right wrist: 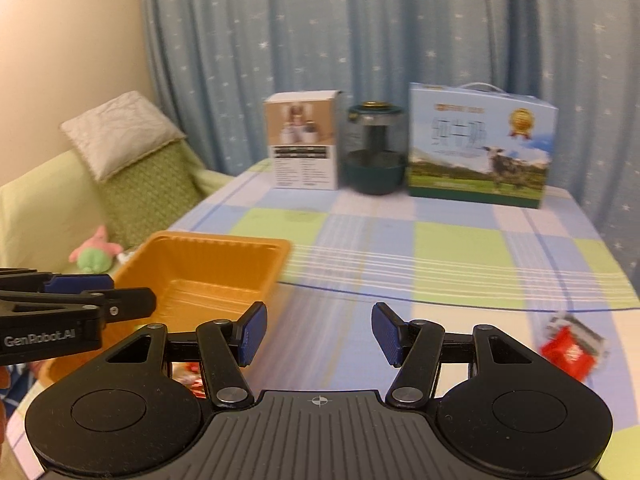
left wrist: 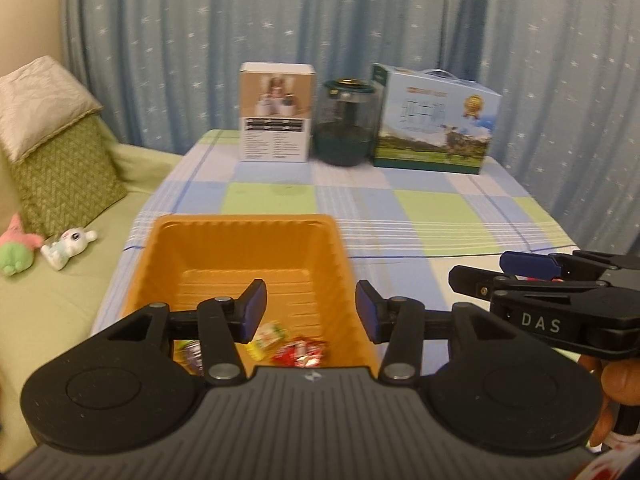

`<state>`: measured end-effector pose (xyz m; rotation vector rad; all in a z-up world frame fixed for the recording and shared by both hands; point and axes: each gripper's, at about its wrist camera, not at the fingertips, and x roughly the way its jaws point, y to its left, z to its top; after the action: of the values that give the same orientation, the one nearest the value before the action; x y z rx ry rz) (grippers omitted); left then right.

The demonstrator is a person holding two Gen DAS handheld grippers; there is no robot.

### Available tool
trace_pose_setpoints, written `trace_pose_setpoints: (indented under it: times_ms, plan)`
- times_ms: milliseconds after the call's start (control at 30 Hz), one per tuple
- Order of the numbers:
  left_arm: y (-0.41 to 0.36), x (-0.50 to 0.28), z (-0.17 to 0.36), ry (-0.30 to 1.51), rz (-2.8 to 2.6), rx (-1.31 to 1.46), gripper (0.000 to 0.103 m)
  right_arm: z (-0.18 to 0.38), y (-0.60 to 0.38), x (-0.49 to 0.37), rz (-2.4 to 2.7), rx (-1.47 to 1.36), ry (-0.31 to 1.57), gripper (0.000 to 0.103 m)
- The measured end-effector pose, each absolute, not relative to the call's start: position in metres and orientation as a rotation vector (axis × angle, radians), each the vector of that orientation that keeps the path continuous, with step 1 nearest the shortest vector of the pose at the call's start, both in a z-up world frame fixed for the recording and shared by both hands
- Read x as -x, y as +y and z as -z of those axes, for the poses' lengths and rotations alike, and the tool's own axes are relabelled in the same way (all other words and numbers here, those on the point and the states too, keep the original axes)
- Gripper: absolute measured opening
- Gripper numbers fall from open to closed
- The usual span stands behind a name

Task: Organize snacks
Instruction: 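Move both open tools away from the tray toward the red candy and clear packet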

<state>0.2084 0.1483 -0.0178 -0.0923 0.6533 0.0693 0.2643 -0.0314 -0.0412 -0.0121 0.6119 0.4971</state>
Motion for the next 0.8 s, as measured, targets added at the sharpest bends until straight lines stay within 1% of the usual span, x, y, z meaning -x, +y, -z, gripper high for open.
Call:
trace_pose_setpoints:
  times_ms: [333, 600, 800]
  plan:
    - [0.090, -0.232, 0.019, 0.643, 0.053, 0.073, 0.048, 0.044, -0.100, -0.274, -0.380, -0.026, 0.619, 0.063]
    - [0.040, -0.251, 0.027, 0.657, 0.156, 0.042, 0.049, 0.051, -0.159, -0.281, -0.285, -0.065, 0.645, 0.064]
    - [0.003, -0.265, 0.037, 0.671, 0.225, 0.001, 0.051, 0.065, -0.213, -0.292, -0.195, -0.064, 0.681, 0.064]
